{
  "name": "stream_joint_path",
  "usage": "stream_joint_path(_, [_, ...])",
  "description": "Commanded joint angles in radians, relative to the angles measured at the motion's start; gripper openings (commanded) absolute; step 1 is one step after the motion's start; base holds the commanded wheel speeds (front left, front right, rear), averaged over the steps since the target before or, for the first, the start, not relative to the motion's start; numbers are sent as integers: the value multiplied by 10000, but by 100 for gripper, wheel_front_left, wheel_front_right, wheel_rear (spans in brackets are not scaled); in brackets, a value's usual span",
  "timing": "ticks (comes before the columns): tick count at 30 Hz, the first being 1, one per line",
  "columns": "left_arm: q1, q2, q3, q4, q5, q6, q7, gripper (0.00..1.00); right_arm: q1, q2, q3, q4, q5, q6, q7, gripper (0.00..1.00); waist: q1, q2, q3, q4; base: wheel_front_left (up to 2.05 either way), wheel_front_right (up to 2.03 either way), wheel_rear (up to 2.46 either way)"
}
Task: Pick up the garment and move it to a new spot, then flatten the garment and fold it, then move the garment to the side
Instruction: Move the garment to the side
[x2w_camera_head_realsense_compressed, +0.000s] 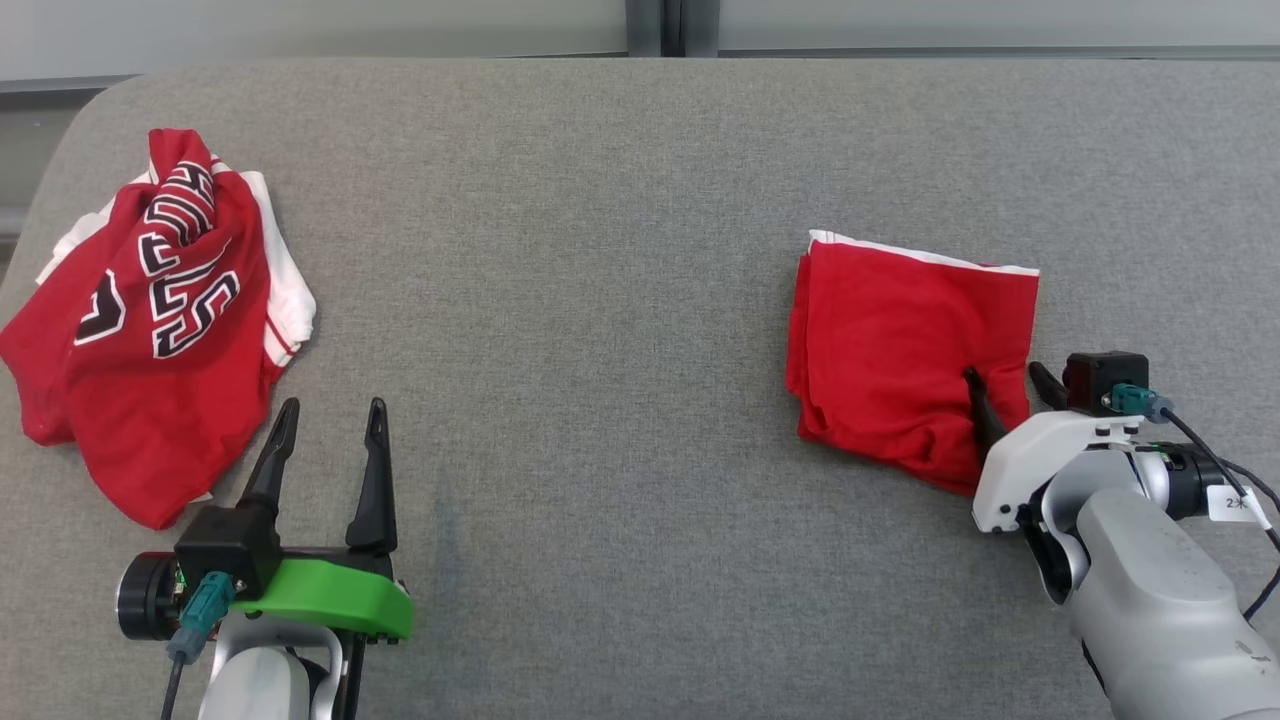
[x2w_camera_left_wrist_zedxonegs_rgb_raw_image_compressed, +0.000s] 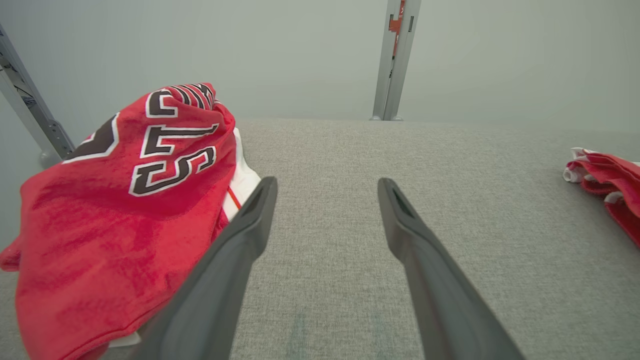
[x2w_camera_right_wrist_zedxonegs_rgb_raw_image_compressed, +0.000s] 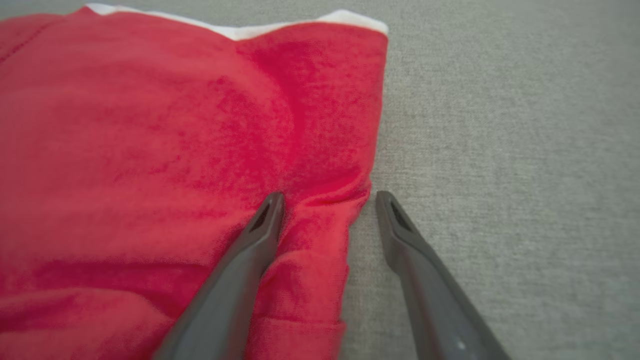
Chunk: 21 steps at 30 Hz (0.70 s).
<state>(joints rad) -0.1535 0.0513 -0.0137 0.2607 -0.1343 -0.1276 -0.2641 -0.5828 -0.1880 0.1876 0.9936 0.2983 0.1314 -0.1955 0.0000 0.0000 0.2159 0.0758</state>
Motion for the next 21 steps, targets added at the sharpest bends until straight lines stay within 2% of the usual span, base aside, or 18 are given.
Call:
stream_joint_path(1, [-130, 5, -1, 16, -31, -28, 0, 100, 27, 101, 173, 284, 98, -15, 32, 23, 0, 0, 22, 11, 0, 0, 0])
stream_joint_path(2, [-121, 4, 2, 14, -29, -28, 0, 100, -5, 98, 236, 371, 171, -15, 12, 0, 0, 0, 23, 0, 0, 0, 0])
stream_joint_path(12, [-346, 0, -222, -75, -22, -32, -1, 100, -1115, -885, 1469, 383, 425, -26, -85, 0, 0, 0, 466, -306, 0, 0, 0])
stream_joint_path(16, [-646, 5, -253, -214, 10, -26, -1, 100, -1844, -1661, 2256, 65, 542, -21, 164, 0, 0, 0, 1031, -543, 0, 0, 0])
stream_joint_path(21, [-1072, 143, -252, -468, 149, -29, -1, 100, -2743, -3053, 3150, -476, 978, -19, 530, 0, 0, 0, 1956, -879, 0, 0, 0])
